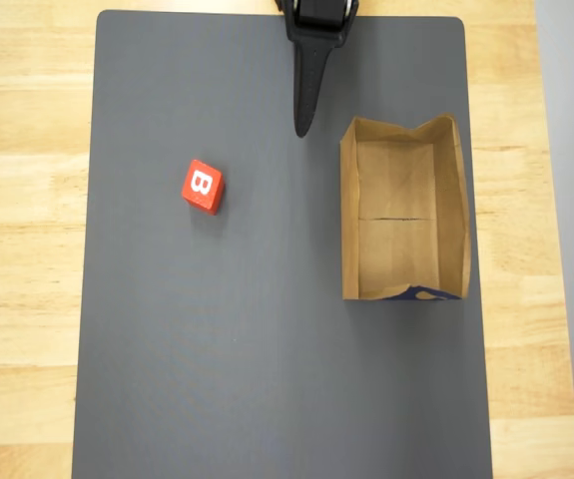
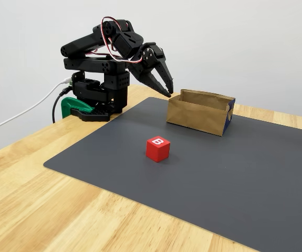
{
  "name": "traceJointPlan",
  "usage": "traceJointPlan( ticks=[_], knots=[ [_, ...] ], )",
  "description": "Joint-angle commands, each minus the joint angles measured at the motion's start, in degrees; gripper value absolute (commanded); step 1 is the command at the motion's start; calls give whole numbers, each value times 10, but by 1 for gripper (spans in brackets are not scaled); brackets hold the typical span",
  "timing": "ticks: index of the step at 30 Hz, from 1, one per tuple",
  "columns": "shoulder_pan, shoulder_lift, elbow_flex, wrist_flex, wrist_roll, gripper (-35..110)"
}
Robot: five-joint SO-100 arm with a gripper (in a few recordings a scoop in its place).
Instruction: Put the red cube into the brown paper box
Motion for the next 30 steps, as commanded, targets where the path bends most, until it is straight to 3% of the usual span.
traceJointPlan(
  ticks=[1, 30],
  knots=[
    [2, 0, 0, 4, -15, 0],
    [11, 0, 0, 4, -2, 0]
  ],
)
